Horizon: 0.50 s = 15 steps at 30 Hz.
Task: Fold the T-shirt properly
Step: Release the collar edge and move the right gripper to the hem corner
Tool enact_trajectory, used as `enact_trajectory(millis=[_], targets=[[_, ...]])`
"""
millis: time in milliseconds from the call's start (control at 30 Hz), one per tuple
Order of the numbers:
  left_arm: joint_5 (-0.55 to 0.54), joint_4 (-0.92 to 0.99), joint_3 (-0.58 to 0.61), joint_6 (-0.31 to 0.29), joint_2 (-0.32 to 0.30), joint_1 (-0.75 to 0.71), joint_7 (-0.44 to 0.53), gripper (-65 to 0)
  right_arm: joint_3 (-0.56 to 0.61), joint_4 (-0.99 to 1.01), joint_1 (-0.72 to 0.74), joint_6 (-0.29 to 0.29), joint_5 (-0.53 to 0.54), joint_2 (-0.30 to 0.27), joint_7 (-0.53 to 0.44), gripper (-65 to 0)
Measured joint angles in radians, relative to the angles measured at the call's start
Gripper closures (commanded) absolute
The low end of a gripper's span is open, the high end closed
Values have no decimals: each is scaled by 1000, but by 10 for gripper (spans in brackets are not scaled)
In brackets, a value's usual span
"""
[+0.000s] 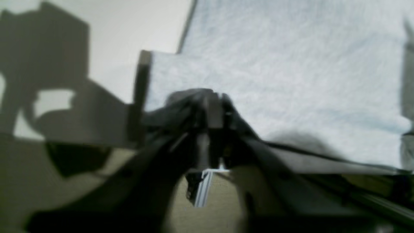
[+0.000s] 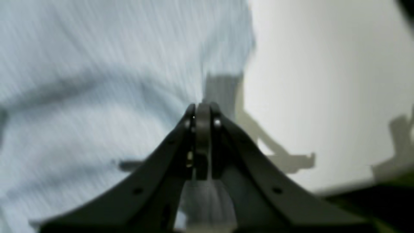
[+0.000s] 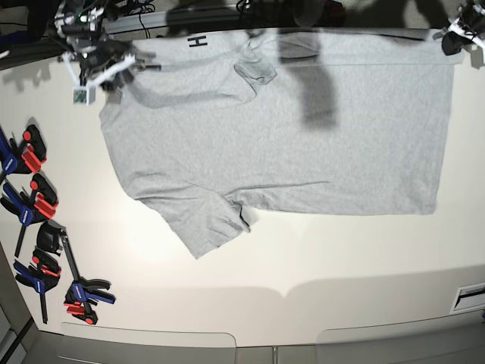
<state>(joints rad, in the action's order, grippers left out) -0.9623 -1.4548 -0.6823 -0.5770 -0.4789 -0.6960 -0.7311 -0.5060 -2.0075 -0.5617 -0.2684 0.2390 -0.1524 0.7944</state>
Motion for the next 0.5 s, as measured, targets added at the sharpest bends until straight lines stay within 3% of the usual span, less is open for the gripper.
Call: enact_trajectory(millis=[33,67,133,167,233,333,500], targets=[[2,-38,0,0,0,-2,-8,-173,0,-9,22,0,1,0,0,-17],[4,-77,0,-3,-1,-2,-7,-190,0,-15,46,0,1,0,-4,-91],[25,-150,0,-4,-2,1,-2,-192,0,-16,102,-2,-2,1,-13,-218],[40,-180,0,-4,-2,1,-2,-192,0,-15,130,-2,-11,0,-27,-241],[67,-233,0,-4,-4,1,2,-192,0,-14,199,8,-81,0,-85,-242],[93,-269,0,-4,-3,1,27,-192,-2,22,328,107,-199,0,-212,-241],[98,-272,0,-5,-5,-4,27,-192,0,179,537,106,-258,-14,-246,-241]])
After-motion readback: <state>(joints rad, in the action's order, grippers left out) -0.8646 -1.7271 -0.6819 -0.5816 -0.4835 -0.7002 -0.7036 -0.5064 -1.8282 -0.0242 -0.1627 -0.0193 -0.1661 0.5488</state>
